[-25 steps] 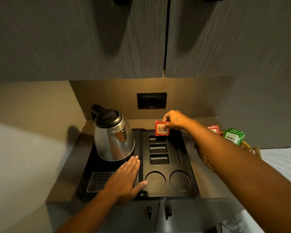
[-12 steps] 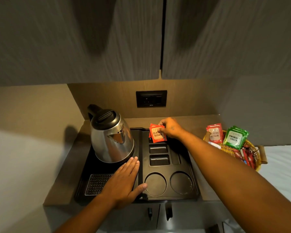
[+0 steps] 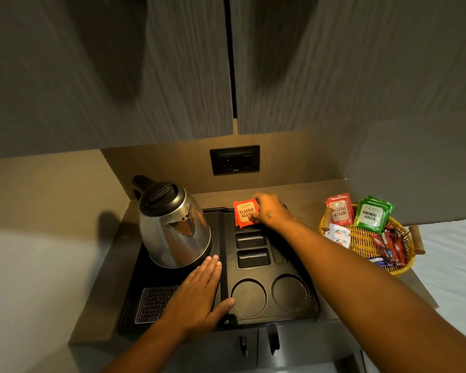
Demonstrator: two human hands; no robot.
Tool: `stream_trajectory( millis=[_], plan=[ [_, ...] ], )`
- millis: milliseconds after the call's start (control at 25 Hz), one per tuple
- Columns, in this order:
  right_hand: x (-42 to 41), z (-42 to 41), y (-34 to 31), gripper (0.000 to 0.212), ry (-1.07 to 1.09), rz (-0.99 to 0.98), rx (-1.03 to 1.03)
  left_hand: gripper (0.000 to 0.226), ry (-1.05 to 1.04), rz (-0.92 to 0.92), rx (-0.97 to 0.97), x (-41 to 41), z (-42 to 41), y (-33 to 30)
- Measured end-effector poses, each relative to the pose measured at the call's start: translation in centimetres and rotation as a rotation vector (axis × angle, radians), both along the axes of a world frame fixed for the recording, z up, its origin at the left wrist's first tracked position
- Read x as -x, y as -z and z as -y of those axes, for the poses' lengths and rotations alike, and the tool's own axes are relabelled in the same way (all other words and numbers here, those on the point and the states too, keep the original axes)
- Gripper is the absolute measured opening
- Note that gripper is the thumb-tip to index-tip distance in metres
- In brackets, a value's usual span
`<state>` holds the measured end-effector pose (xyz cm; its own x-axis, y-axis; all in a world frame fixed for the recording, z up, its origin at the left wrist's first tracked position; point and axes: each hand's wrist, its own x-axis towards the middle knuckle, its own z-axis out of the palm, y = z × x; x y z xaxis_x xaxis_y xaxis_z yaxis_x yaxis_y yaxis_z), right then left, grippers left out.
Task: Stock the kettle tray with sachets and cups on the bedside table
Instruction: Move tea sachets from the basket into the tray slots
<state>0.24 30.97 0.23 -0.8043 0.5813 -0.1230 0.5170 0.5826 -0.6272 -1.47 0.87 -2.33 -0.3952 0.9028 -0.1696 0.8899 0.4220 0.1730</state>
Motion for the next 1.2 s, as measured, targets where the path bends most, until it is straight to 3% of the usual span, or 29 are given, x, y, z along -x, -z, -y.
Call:
stream_trajectory(
  millis=[120, 200, 320, 400, 520, 600, 1200],
  plan=[
    [-0.8, 0.3, -0.1, 0.053, 0.011, 0.041, -0.092, 0.087, -0.005, 0.005, -0.008, 0.0, 0.0, 0.2],
    [-2.5, -1.2, -1.2, 0.062, 0.104, -0.089, -0.114, 0.087, -0.009, 0.014, -0.008, 0.0, 0.0, 0.3],
    [-8.5, -6.6, -3.4, 0.037, 0.273, -0.26, -0.271, 0.09, -0.014, 0.017, 0.001, 0.1, -0.2, 0.3],
    [-13.9, -10.8, -3.8, 0.036, 0.397, -0.118, -0.404, 0.091, -0.015, 0.024, 0.0, 0.1, -0.2, 0.3],
    [-19.8, -14.0, -3.0, 0.062, 0.461, 0.302, -0.449, 0.092, -0.013, 0.021, -0.001, 0.2, -0.2, 0.5],
    [-21.1, -14.6, -2.0, 0.073, 0.422, 0.42, -0.494, 0.092, -0.017, 0.021, -0.004, 0.2, -0.3, 0.5],
    [-21.7, -13.8, -1.5, 0.062, 0.485, 0.351, -0.531, 0.089, -0.014, -0.001, -0.047, 0.3, -0.2, 0.7]
  ],
)
